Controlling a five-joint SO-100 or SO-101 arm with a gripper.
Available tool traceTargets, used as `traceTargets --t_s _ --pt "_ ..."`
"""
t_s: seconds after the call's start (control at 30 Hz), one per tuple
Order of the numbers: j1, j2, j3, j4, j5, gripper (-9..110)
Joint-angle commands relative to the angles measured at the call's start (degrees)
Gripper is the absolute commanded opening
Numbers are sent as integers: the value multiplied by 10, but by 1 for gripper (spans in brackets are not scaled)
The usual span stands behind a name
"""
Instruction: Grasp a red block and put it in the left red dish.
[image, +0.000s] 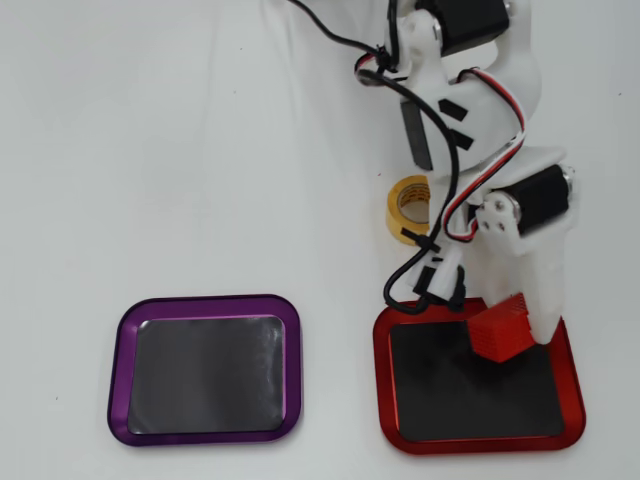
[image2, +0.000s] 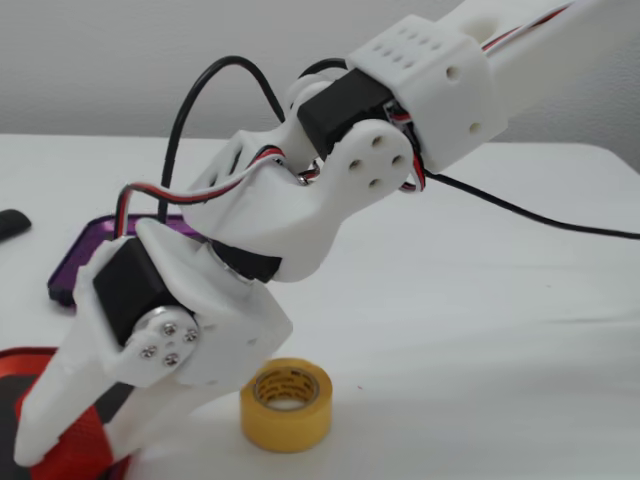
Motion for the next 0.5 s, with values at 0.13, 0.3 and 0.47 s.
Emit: traceTargets --t_s 0.13,0.3,0.47 --pt "0 80 -35 132 3 18" --pt "0 180 -34 225 3 19" --pt "-3 289 -35 340 3 19"
